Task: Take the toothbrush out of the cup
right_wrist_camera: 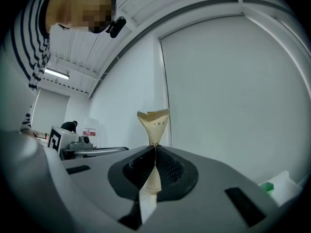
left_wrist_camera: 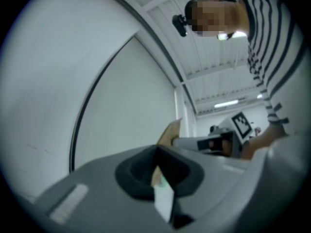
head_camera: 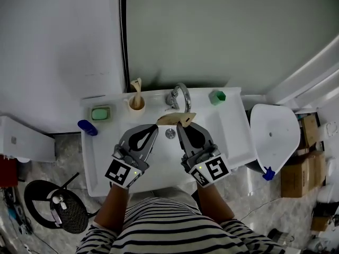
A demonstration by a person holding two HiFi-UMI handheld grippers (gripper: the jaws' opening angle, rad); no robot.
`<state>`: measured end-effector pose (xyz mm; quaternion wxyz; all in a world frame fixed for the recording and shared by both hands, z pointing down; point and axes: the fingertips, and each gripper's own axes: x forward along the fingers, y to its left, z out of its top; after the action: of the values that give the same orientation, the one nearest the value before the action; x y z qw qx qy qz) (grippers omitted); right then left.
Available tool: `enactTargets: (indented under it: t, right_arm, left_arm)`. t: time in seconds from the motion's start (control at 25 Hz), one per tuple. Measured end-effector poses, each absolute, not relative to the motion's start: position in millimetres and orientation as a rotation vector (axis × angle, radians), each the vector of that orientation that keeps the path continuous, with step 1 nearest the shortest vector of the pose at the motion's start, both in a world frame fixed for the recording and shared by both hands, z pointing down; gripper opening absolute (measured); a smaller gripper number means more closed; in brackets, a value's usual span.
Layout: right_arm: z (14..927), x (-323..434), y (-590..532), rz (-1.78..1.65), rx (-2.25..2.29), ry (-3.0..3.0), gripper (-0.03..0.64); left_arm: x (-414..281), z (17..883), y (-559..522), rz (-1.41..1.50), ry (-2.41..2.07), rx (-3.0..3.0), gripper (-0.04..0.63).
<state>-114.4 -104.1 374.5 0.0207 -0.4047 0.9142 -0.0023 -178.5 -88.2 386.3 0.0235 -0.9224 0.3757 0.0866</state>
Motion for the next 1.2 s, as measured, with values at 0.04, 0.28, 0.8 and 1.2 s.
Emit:
enactTargets:
  t: [0.04,0.28,0.8,1.2]
  right_arm:
    - [377.5,-114.0,-103.5,-0.008,-1.254,2.842,0.012]
    - [388.7,-116.0,-105.0,-0.027,-1.218,2.879,0.012]
    - [400.6,-121.8,-115.7,-0.03,-1.189,2.928,0.012]
    - [406.2,-122.0,-121.1,-0.033,-1.215,2.933,0.012]
  left_arm:
    - [-176.8,387.2,-87.9,0.264,1.162,-2.858,0.008]
    - [-173.5,393.2,-91.1,0.208,1.196,-2.842,0.009]
    - [-202.1,433.6,-136.6,0.006,1.374,-2.826,0.067]
    - [-223.2,467.6,-193.7,-0.159,1.516,-2.803,0.124]
